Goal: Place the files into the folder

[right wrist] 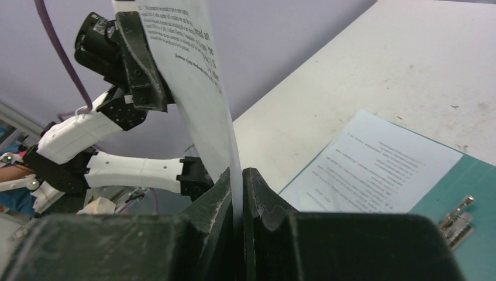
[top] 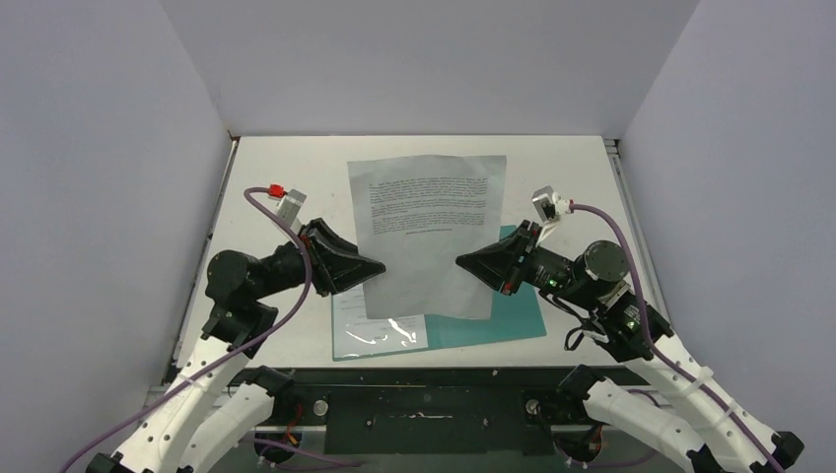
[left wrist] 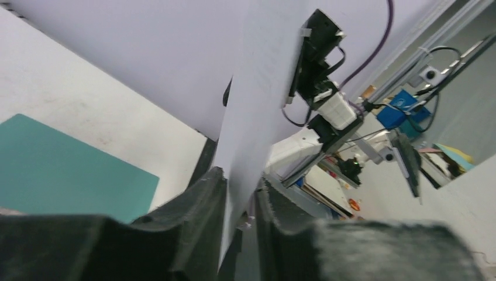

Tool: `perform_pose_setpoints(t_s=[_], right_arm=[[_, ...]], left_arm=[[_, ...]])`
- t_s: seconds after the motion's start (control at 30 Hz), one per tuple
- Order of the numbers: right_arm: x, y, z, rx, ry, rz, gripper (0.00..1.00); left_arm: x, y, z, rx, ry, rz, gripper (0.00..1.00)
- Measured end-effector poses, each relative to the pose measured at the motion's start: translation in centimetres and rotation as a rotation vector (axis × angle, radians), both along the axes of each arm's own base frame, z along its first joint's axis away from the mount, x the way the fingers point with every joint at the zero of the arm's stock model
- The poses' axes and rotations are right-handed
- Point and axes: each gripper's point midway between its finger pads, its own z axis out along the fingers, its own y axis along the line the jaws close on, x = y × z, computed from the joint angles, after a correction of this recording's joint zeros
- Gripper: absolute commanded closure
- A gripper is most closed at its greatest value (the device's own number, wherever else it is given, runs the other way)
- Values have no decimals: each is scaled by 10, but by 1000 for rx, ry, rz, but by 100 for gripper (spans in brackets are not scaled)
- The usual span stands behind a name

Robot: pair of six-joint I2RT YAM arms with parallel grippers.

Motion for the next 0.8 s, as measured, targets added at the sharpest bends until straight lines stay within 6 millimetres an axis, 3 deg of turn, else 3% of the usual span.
perform_pose_setpoints(t_s=[0.2, 0.47, 0.6, 0.7, 0.8], right_arm=[[12, -9, -9, -85, 32, -84, 95], [28, -28, -23, -250, 93, -215, 95], [36, -45, -45, -358, 160, -307, 95], [40, -55, -67, -443, 222, -360, 95], [43, -63, -90, -529, 284, -398, 95]], left_arm=[[15, 8, -15, 27, 59, 134, 47], [44, 19, -58, 142, 203, 316, 29], [57, 23, -84, 208, 290, 375, 22], [64, 24, -102, 245, 341, 410, 6], [67, 22, -128, 299, 403, 434, 4]])
